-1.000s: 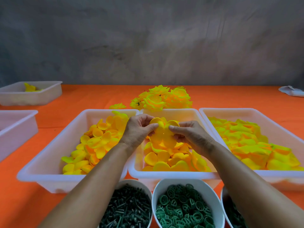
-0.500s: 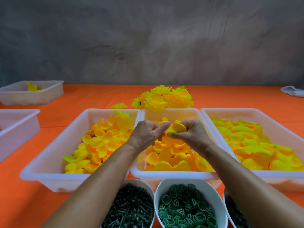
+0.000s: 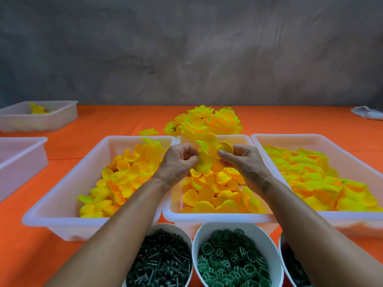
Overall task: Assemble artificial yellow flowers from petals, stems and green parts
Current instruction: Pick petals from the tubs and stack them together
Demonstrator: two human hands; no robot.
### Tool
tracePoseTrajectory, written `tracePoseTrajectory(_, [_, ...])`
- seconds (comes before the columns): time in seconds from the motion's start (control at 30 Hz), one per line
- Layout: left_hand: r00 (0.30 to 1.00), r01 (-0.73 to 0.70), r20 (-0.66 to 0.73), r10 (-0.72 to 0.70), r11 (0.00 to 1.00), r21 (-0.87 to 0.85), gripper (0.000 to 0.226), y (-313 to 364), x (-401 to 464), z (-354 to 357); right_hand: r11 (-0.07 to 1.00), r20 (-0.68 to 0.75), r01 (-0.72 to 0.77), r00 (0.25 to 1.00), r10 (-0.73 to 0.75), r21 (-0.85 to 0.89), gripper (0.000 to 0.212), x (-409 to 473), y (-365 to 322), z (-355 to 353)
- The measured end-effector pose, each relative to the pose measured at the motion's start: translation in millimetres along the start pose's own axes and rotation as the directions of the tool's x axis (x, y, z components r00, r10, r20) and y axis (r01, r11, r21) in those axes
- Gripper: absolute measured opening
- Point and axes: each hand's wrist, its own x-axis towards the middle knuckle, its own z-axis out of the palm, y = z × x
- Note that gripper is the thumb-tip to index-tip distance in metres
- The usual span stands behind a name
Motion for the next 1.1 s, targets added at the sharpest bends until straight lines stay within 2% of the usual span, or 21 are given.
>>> tracePoseTrajectory(0.3, [0.997,0.023,0.077,-0.015,0.995,-0.100,0.012,-3.0,1.2,-1.1,0.999,0.055,-0.029,0.998,0.028,0.018,0.006,-1.0,0.2,0.4])
tracePoseTrajectory(0.43, [0.995,0.014,0.105,-0.003,0.995,-0.104,0.016,-4.6,0.9,-1.2,0.997,-0.007,-0.065,0.998,0.065,0.041,0.005,-0.7,-1.4,2.5])
tracePoseTrajectory(0.53, [0.996,0.014,0.092,-0.007,0.996,-0.084,0.021,-4.3,2.1,-1.2,0.996,-0.062,-0.076,0.995,0.079,0.046,0.011,-0.1,-1.6,3.8])
tracePoseTrajectory(0.67, [0.998,0.017,0.059,-0.011,0.995,-0.100,0.026,-3.3,2.2,-1.3,0.997,-0.163,-0.069,0.984,0.073,0.032,0.005,1.9,-0.9,0.6])
tracePoseTrajectory(0.83, [1.000,-0.004,0.004,0.005,0.998,-0.070,0.014,-4.6,4.0,-1.2,0.998,-0.162,-0.056,0.985,0.055,0.004,0.007,2.8,-1.1,1.8])
tracePoseTrajectory(0.97, [0.997,-0.006,-0.083,0.008,1.000,0.024,0.026,-6.7,6.1,-1.6,0.999,-0.141,-0.021,0.990,0.014,-0.045,0.004,1.5,-2.1,1.8])
tracePoseTrajectory(1.1, [0.998,-0.013,-0.059,0.009,0.998,-0.066,0.028,-4.1,4.3,-3.2,0.997,-0.024,-0.009,1.000,0.007,-0.078,0.003,-1.2,-3.4,3.9])
